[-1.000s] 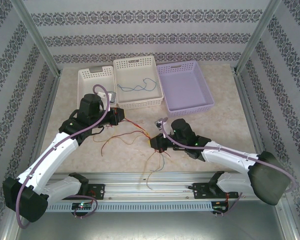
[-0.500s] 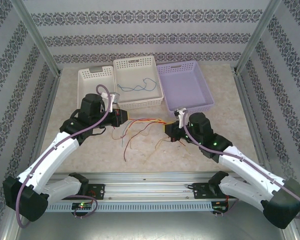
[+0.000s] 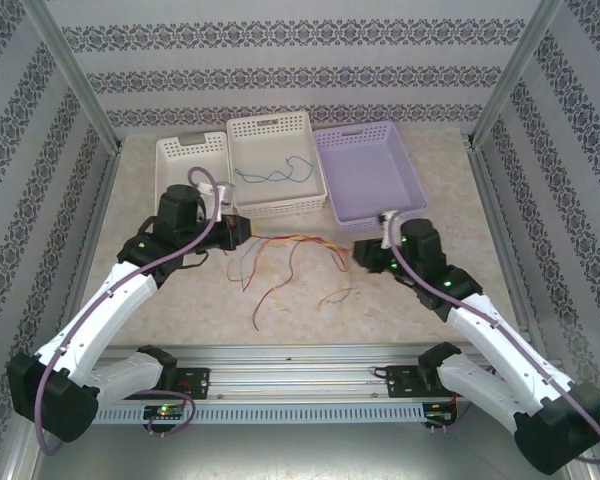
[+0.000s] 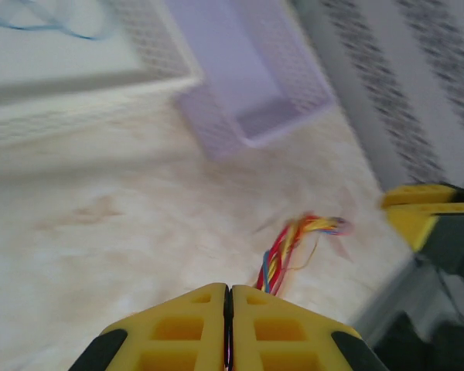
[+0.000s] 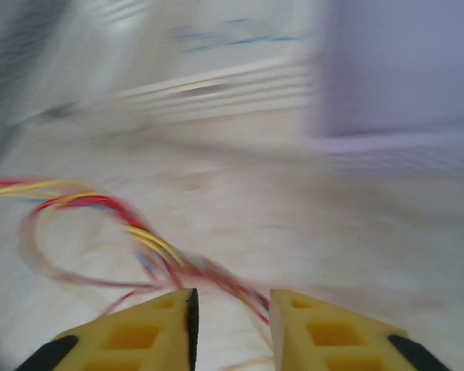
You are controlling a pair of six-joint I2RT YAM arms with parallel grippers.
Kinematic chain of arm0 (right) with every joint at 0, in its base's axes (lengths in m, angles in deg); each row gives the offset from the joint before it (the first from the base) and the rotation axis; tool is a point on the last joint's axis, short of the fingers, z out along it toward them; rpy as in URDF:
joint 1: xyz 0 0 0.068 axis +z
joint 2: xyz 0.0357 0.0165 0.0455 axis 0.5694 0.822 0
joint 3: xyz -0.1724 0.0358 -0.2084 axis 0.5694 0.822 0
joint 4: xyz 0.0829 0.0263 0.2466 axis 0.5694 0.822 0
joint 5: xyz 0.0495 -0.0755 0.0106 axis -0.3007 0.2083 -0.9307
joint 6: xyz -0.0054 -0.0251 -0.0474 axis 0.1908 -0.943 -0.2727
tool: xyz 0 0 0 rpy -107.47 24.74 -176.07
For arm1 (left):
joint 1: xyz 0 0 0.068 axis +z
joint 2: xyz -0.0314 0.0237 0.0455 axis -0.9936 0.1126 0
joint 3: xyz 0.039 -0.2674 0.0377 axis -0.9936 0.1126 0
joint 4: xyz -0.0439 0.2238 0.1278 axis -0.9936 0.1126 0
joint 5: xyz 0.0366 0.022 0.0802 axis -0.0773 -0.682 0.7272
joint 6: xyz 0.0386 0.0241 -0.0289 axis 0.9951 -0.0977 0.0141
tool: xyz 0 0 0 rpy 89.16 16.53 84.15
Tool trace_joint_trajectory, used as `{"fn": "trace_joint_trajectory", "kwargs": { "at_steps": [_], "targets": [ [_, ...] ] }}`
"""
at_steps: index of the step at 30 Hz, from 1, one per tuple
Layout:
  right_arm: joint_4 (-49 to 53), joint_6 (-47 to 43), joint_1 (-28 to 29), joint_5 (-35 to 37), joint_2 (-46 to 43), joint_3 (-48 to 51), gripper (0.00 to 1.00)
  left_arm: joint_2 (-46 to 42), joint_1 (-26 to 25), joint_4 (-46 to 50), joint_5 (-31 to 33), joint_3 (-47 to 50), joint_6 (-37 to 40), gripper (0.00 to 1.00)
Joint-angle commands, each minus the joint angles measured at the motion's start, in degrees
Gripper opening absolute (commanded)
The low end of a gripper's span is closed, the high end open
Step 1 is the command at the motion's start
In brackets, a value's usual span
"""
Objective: Untangle the cables
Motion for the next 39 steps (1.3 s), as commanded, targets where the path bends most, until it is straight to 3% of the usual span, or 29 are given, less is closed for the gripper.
{"fn": "trace_joint_trajectory", "kwargs": {
  "at_steps": [1, 4, 9, 12, 16, 19, 23, 26, 30, 39],
  "targets": [
    [7.9, 1.1, -2.7, 8.6, -2.8, 2.3, 0.39, -1.5, 2.6, 3.0, 7.2, -1.1, 0.8, 0.00],
    [4.7, 1.7, -2.7, 4.7, -6.2, 3.4, 0.42, -1.2, 2.6, 2.7, 6.6, -1.0, 0.6, 0.00],
    [5.3, 1.7, -2.8, 4.9, -7.8, 3.0, 0.31, -1.4, 2.8, 2.3, 6.1, -0.7, 0.3, 0.00],
    [0.0, 3.2, -2.2, -4.9, -7.1, 4.4, 0.41, -0.8, 2.7, 1.2, 4.4, -0.3, -0.6, 0.00],
    [-17.9, 9.9, 3.1, -18.1, -4.0, 9.1, 0.57, 0.1, 2.7, -1.0, 1.3, 0.5, -2.0, 0.00],
    [-20.9, 7.8, 10.2, -16.4, 0.9, 8.0, 0.58, 0.6, 2.7, -2.4, -1.0, 0.9, -2.6, 0.00],
    [-16.2, 3.3, 14.2, -14.2, 7.3, 4.1, 0.50, 0.7, 2.7, -2.7, -1.2, 1.2, -2.8, 0.00],
    [-11.3, -0.4, 16.9, -7.0, 8.5, 3.7, 0.48, 0.5, 2.7, -2.5, -1.1, 1.0, -2.6, 0.00],
    [-10.7, -1.7, 17.3, -1.3, 7.4, 6.3, 0.52, 0.2, 2.7, -2.4, -0.8, 0.8, -2.4, 0.00],
    [-14.3, -0.8, 18.3, -1.3, 9.2, 10.0, 0.47, -1.1, 3.3, -4.2, -2.7, 1.4, -2.5, 0.00]
  ]
}}
